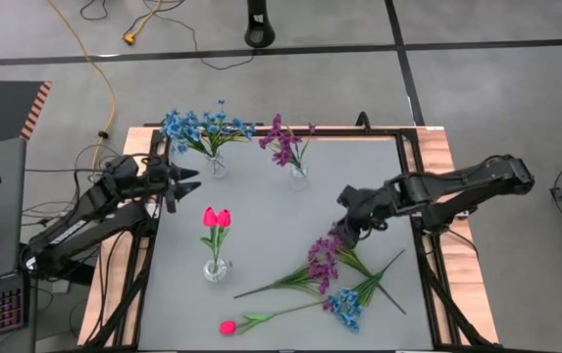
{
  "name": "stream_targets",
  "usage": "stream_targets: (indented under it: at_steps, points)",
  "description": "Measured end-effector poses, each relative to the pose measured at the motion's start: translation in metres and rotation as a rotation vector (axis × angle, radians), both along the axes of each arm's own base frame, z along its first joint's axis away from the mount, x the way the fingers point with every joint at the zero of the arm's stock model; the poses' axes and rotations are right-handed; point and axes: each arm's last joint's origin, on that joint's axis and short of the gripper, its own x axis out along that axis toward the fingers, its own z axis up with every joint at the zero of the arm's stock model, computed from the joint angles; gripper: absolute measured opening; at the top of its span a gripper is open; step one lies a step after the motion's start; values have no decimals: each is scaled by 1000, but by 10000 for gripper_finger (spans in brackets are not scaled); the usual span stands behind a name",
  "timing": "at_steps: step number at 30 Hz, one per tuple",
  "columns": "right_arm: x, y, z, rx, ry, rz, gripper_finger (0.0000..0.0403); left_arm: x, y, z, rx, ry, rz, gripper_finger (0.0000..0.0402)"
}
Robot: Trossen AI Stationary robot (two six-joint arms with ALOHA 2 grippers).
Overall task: Sort flowers into vase by color
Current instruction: Put the right violet flower into the top right transparent vase
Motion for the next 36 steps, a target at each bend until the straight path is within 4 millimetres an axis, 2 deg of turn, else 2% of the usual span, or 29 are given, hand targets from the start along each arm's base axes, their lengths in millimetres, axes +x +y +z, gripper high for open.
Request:
stream_targets:
  at_steps: [5,10,17,30,36]
  points:
    - [2,21,-20,28,160,-16,210,3,0,-6,-7,4,-6,192]
    - [11,42,-44,16,276,-6,210,4,-1,-4,6,-11,-19,192]
    - [18,60,-77,12,458,-6,210,5,-2,-4,6,-11,-35,192]
    - [27,65,-124,-67,716,-18,210,5,-2,-5,9,-7,-15,192]
    - [33,64,-141,-90,769,-18,210,5,-2,-5,9,-7,-14,192]
